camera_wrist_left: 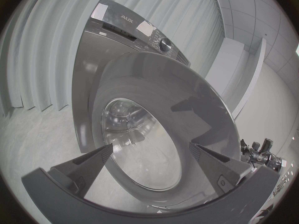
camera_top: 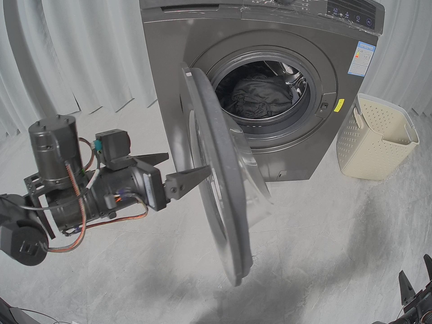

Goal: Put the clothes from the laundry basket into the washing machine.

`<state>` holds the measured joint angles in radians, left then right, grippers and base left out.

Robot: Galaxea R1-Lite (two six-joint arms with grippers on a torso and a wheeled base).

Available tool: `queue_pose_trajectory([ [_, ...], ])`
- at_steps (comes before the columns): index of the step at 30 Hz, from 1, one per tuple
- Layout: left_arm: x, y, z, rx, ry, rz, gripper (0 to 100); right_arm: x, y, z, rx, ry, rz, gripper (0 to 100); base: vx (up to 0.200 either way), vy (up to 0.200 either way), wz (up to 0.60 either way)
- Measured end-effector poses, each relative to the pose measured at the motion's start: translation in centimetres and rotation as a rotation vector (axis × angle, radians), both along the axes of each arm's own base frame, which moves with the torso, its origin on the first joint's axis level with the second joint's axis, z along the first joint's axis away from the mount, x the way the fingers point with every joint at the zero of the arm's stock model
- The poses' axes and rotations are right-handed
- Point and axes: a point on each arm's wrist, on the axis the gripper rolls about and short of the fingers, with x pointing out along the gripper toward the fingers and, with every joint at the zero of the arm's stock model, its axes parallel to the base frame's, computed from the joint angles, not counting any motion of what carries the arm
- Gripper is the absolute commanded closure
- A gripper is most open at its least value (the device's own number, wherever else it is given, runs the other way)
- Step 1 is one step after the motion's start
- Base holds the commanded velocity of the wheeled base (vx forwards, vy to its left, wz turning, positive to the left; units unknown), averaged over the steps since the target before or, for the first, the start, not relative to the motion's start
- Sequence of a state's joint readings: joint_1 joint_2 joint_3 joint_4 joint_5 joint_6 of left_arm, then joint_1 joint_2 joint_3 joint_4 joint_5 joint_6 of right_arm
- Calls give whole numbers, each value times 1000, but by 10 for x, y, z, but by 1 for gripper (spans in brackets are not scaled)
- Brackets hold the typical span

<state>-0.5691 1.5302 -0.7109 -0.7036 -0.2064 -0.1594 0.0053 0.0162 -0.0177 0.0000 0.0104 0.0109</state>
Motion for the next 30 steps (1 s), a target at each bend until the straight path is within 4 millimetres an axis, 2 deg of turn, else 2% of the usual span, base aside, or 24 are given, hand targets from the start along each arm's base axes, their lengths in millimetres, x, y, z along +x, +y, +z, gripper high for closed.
queue_pose_trajectory([
  [11, 59, -51, 17, -86, -63, 43, 0, 0, 0, 0, 1, 0, 0, 0, 0, 0, 0],
  [20, 110, -83, 24, -188, -130, 237, 0, 0, 0, 0, 2, 0, 0, 0, 0, 0, 0],
  [25, 129, -92, 13, -203, -124, 296, 0, 0, 0, 0, 2, 0, -1, 0, 0, 0, 0],
  [30, 126, -88, -9, -155, -64, 306, 0, 0, 0, 0, 2, 0, -1, 0, 0, 0, 0],
])
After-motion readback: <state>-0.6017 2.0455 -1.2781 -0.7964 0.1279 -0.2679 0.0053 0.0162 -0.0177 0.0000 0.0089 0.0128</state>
